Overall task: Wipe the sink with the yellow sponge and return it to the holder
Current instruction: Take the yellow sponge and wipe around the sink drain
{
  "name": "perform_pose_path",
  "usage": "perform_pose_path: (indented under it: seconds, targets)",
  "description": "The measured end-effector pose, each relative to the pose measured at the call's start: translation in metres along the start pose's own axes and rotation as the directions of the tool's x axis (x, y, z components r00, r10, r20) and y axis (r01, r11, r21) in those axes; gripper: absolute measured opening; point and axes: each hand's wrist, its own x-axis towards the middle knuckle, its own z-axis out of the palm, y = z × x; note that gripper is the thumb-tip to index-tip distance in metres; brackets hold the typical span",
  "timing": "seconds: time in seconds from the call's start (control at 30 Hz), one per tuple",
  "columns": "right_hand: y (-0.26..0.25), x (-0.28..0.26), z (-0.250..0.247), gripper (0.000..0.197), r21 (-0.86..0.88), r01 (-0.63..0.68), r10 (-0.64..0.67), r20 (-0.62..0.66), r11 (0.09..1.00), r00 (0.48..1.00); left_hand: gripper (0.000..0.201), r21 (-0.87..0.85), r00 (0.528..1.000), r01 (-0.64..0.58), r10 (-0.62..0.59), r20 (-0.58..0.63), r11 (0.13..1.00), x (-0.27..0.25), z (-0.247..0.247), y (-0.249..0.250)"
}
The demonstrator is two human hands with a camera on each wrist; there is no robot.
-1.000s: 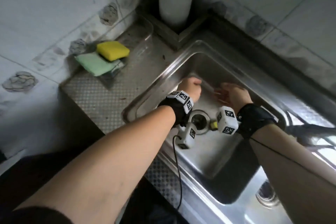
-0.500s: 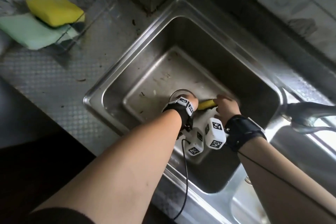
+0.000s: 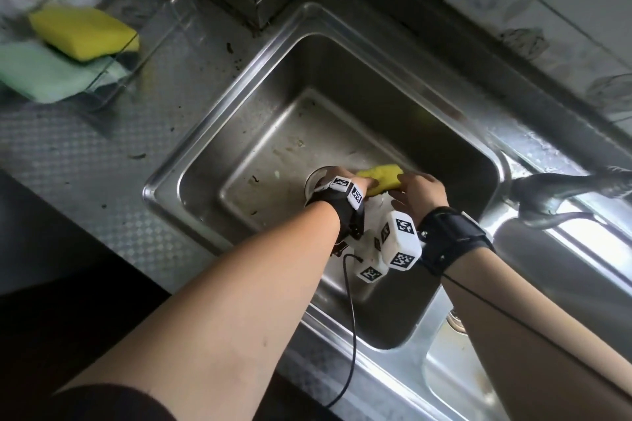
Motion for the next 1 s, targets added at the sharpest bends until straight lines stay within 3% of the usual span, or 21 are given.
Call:
perform_pose_path:
  seconds: [0.07,0.13,0.23,0.37,0.43,0.53,0.7,0.87,1.0]
  targets:
    - [-0.006,-0.008,-0.003,0.036,0.054,0.007,-0.007,0.005,0.999,1.0,0.035,-0.011,0.999,-0.024,0.023,-0.03,1.0,-0.005,-0.004,0.004]
    - [-0.01,-0.015,-0.007,0.04,0.06,0.01,-0.011,0.016,0.998,1.0,0.022,-0.135,0.998,-0.049,0.052,0.022,0.99,-0.017,-0.004,0.011]
    - [-0.015,-0.028,-0.009,0.048,-0.028,0.042,-0.039,0.104,0.999,0.994,0.038,-0.203,0.976,-0.174,0.196,0.094,0.964,-0.029,-0.008,0.015]
    - [-0.011,-0.043,0.0,0.041,-0.244,0.239,-0.18,0.24,0.94,0.954,0.032,-0.204,0.943,-0.287,0.314,0.111,0.936,-0.047,-0.025,0.013]
    - [-0.009,-0.053,0.008,0.047,-0.274,0.29,-0.218,0.264,0.917,0.94,0.03,-0.215,0.932,-0.326,0.351,0.092,0.921,-0.053,-0.03,0.017]
    - [-0.012,-0.066,0.019,0.054,-0.326,0.371,-0.291,0.268,0.869,0.918,0.026,-0.217,0.936,-0.32,0.344,0.077,0.922,-0.066,-0.04,0.021]
    - [-0.012,-0.075,0.03,0.037,-0.426,0.454,-0.364,0.278,0.782,0.889,0.02,-0.274,0.962,-0.253,0.272,0.034,0.928,-0.075,-0.054,0.014]
    - [-0.011,-0.086,0.032,0.035,-0.487,0.495,-0.391,0.305,0.72,0.868,0.02,-0.323,0.963,-0.243,0.268,0.034,0.915,-0.088,-0.061,0.011]
    - [-0.019,-0.098,0.034,0.041,-0.262,0.43,-0.334,0.341,0.864,0.879,0.025,-0.264,0.952,-0.29,0.304,0.016,0.92,-0.093,-0.082,0.017]
